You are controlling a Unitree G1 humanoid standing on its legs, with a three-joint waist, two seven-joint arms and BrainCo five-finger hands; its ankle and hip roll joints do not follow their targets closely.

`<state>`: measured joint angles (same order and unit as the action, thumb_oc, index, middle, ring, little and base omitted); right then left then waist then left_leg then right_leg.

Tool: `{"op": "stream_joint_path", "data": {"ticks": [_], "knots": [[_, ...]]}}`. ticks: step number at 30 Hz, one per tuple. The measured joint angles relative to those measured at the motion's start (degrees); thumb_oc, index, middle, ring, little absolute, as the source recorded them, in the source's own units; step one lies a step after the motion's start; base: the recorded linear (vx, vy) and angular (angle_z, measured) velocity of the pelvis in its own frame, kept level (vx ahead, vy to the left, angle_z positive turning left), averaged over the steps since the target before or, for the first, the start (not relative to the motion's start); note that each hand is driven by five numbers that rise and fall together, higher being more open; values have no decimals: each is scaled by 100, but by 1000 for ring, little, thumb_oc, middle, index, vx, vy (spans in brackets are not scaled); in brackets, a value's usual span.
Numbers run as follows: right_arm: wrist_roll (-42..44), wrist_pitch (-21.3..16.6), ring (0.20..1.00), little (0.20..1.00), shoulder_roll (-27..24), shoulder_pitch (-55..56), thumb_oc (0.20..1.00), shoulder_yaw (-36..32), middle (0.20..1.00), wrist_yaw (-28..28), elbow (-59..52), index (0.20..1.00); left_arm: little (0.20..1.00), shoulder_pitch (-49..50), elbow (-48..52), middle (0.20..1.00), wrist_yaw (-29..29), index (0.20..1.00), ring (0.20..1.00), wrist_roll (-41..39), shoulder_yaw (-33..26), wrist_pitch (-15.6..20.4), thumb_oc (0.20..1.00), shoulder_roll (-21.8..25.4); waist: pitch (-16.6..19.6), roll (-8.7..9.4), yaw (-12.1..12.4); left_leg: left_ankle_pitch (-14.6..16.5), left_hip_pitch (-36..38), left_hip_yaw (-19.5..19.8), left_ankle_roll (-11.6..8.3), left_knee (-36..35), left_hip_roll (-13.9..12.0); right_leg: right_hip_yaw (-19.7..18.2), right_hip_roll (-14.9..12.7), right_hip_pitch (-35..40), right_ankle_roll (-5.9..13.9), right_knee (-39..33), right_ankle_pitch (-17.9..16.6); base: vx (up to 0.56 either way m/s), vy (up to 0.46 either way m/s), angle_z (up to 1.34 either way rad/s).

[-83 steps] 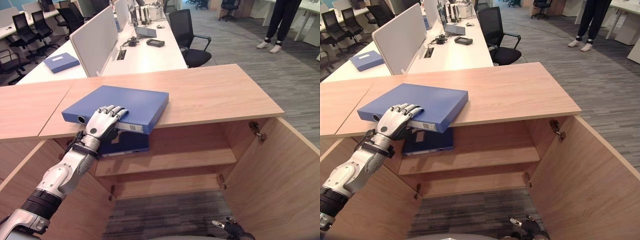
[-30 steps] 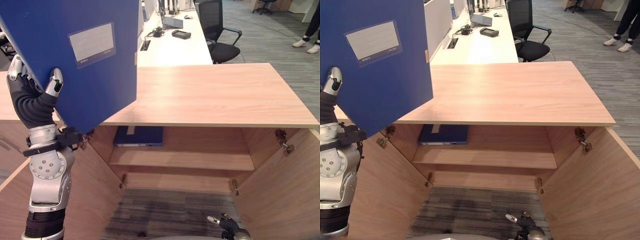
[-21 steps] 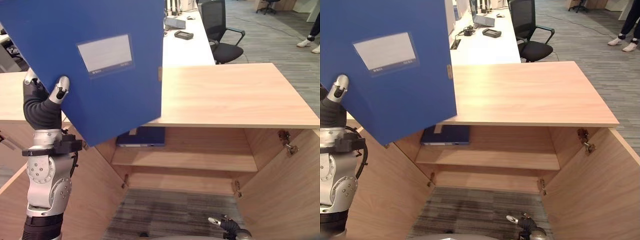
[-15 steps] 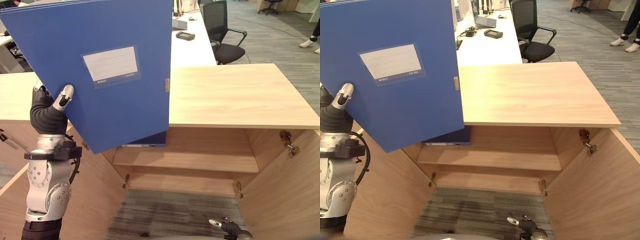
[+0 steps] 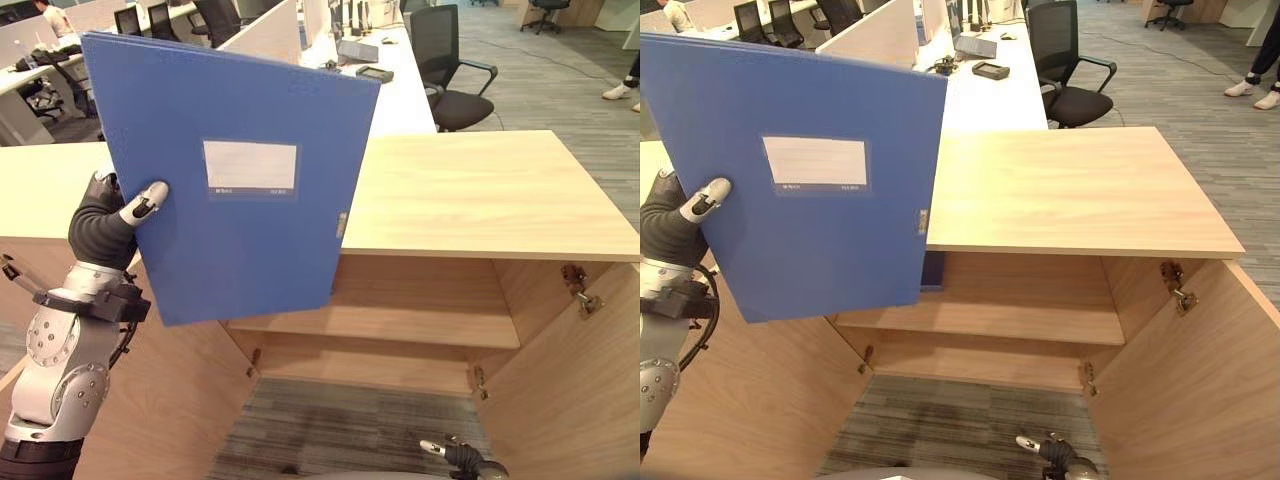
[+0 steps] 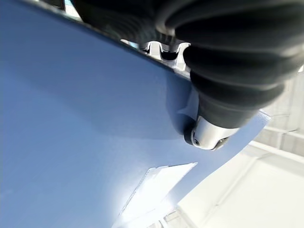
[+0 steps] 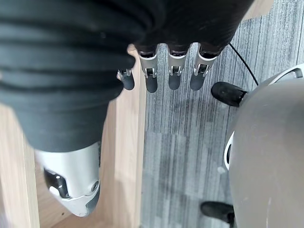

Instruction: Put the empty folder in the office cabinet

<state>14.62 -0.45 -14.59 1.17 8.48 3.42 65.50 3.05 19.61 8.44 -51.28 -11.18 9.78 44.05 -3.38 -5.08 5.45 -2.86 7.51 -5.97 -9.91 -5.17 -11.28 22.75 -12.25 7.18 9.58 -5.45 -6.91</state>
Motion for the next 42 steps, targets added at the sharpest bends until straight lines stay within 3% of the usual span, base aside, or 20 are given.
{"op": "stream_joint_path", "data": {"ticks": [7,14,19,27,33,38,42], "knots": [[15,84,1000,1000,6,-159,1000,122,1000,53,-111,1000,200,222,-168,200,12,200,200,117,187,-180,200,-17,5,9,12,0,1,-12,0,-1,0,-14,1,-8,0,0,0,0,0,0],[329,99,1000,1000,-7,-164,1000,525,1000,258,-1568,1000,200,412,-172,200,150,200,200,328,349,-332,200,-111,-4,25,-4,1,-5,-29,-1,-2,-1,-29,2,-26,0,0,-1,0,0,0],[692,62,1000,1000,-161,-177,1000,869,1000,653,-3228,1000,200,475,-221,200,332,200,200,341,477,-356,200,-167,-60,118,1,1,-17,-58,-1,1,0,-52,1,-57,-1,2,-2,-2,-1,-2],[1150,198,1000,1000,-536,-201,1000,1171,1000,1386,-4283,1000,200,566,-371,200,611,200,200,569,703,-531,200,-440,-82,170,-10,1,-28,-80,0,2,1,-65,2,-85,0,2,-2,0,0,0],[1592,272,1000,1000,-615,-243,1000,1225,1000,1798,-4805,1000,200,570,-371,200,838,200,200,570,712,-557,200,-616,-89,170,-11,1,-29,-82,0,2,1,-67,0,-88,0,2,-1,0,0,0],[2314,596,1000,1000,-535,-447,1000,1640,1000,2140,-4800,1000,200,527,-370,200,966,200,200,567,706,-577,200,-768,-133,194,1,1,-29,-79,0,2,0,-65,1,-85,0,2,-1,0,0,0],[2524,686,1000,1000,-624,-488,1000,1663,1000,2147,-5088,1000,200,418,-370,200,985,200,200,563,648,-577,200,-771,-179,247,4,1,-31,-81,0,2,0,-65,1,-88,0,1,-1,0,0,0]]}}
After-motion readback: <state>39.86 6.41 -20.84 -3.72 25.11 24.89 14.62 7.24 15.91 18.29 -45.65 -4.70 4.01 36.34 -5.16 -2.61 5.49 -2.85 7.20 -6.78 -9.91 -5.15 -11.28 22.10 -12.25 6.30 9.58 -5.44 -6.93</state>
